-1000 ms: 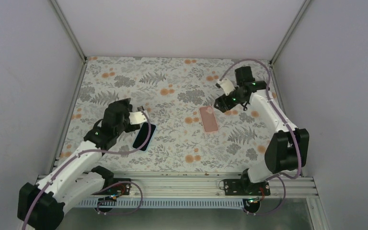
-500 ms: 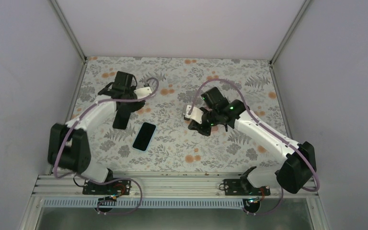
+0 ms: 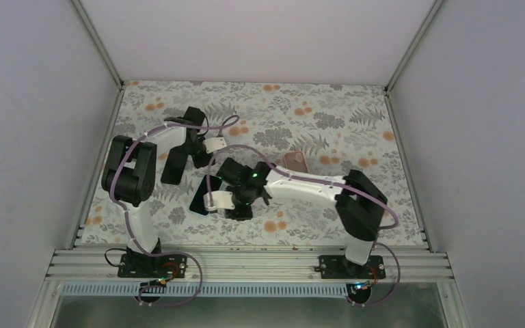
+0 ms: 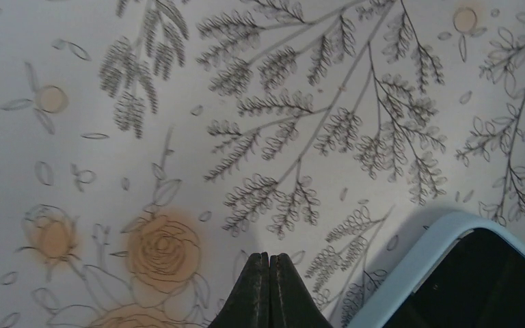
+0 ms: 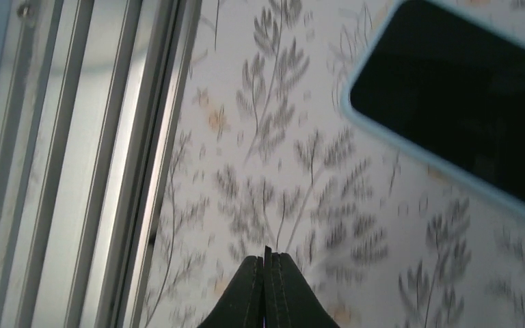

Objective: Take the phone out of the phone case
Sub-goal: Adjust the phone at the center of the board.

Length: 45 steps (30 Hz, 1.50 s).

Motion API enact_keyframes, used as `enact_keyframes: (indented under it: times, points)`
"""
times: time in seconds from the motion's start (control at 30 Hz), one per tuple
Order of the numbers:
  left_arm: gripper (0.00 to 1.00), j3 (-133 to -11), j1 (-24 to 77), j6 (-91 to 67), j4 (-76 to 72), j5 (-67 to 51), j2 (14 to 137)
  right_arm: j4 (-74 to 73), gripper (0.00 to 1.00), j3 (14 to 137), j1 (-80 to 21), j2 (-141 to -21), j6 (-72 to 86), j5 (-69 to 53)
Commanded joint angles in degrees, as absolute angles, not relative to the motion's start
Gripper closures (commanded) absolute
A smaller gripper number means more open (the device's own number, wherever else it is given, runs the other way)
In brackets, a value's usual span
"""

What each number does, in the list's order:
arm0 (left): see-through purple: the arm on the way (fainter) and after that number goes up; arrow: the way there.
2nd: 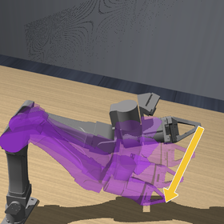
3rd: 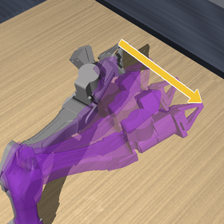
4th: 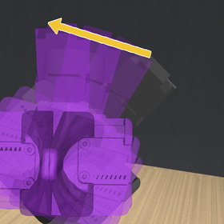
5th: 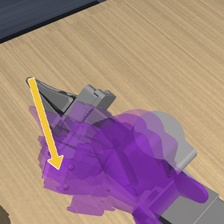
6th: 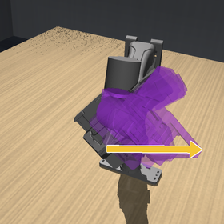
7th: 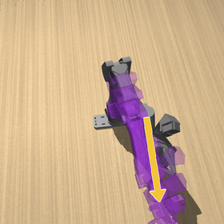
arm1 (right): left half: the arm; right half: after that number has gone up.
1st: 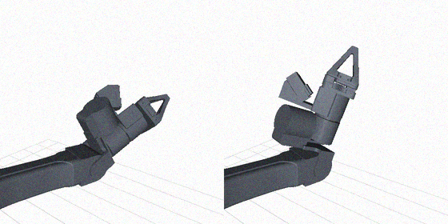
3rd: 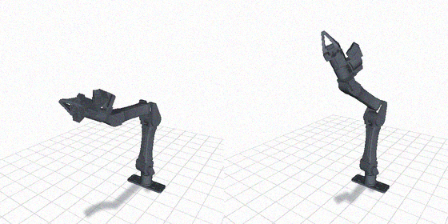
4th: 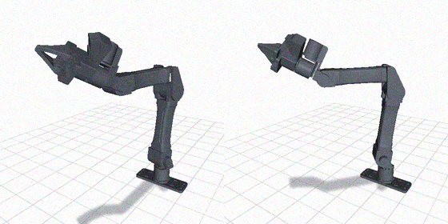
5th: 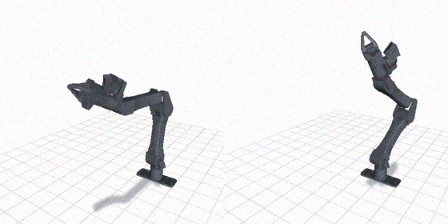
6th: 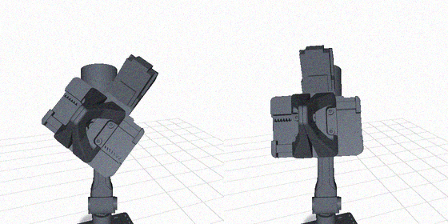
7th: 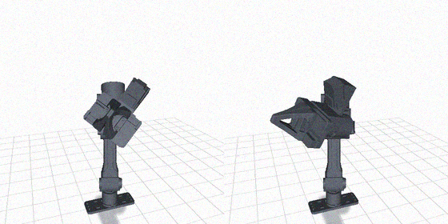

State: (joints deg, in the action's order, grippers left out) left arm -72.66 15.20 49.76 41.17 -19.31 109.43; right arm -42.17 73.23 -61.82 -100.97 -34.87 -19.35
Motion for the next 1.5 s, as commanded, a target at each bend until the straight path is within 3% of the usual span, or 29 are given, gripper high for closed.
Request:
enact_keyframes:
  times: [0.0,0.7,1.1,1.47]
  points:
    - [0.98,-73.1,15.2,51.5,44.1,-21.0,110.4,-38.7,0.97,80.3,-65.4,-107.4,-35.0,-17.7]
    - [0.98,-67.2,16.2,52.2,39.0,-15.8,114.0,-29.7,0.97,91.5,-68.4,-123.9,-29.1,-15.7]
    - [0.98,-65.2,17.1,52.0,37.7,-14.1,114.6,-29.0,0.97,92.0,-69.6,-126.9,-27.4,-15.9]
    - [0.98,-61.6,17.2,53.7,38.7,-11.5,112.8,-24.8,0.97,85.2,-66.3,-121.4,-27.9,-4.2]
